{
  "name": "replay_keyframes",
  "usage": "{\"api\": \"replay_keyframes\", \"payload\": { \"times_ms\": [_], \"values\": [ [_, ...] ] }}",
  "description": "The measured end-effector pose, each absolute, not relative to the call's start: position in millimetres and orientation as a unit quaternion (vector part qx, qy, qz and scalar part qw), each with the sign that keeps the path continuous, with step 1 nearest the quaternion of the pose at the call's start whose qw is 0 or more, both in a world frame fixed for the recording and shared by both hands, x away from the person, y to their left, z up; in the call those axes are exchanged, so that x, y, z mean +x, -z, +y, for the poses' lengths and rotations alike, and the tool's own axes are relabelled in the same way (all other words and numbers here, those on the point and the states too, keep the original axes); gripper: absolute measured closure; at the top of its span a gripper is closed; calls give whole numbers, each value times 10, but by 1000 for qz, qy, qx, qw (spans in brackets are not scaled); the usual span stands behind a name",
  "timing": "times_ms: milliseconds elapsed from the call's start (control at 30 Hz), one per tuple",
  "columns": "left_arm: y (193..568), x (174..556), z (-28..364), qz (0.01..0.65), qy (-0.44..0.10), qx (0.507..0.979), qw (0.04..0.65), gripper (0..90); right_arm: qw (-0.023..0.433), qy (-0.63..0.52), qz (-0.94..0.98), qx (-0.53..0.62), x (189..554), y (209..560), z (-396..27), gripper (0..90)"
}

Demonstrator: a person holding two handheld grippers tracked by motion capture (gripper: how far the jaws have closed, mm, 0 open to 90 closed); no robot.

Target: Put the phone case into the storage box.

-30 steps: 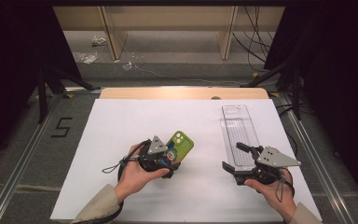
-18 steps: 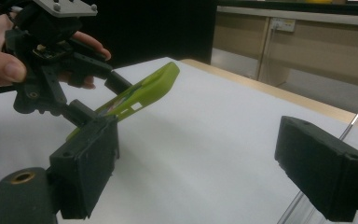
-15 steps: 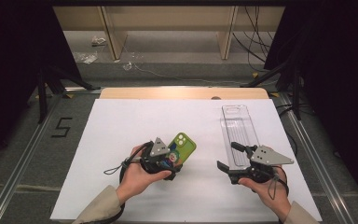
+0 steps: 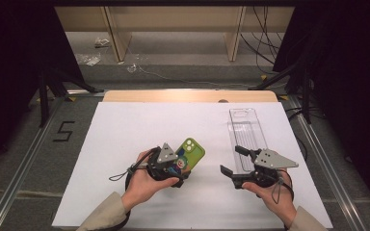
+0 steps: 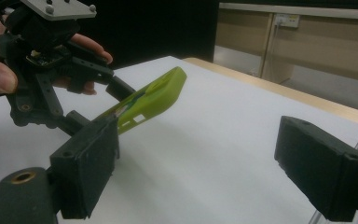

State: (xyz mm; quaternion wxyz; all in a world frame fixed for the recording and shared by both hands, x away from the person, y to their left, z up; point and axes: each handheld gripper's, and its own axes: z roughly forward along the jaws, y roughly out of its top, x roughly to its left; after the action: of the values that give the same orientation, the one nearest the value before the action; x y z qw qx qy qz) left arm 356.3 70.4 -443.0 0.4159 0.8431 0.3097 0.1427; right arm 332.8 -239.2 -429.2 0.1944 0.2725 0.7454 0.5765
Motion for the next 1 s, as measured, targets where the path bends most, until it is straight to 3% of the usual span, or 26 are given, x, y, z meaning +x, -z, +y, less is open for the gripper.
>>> {"api": "replay_keyframes", "payload": {
  "times_ms": [1000],
  "values": [
    [4423, 3509, 618, 298, -143, 846, 419, 162, 179, -573, 752, 273, 3438, 4276, -2127, 153]
  ]
}}
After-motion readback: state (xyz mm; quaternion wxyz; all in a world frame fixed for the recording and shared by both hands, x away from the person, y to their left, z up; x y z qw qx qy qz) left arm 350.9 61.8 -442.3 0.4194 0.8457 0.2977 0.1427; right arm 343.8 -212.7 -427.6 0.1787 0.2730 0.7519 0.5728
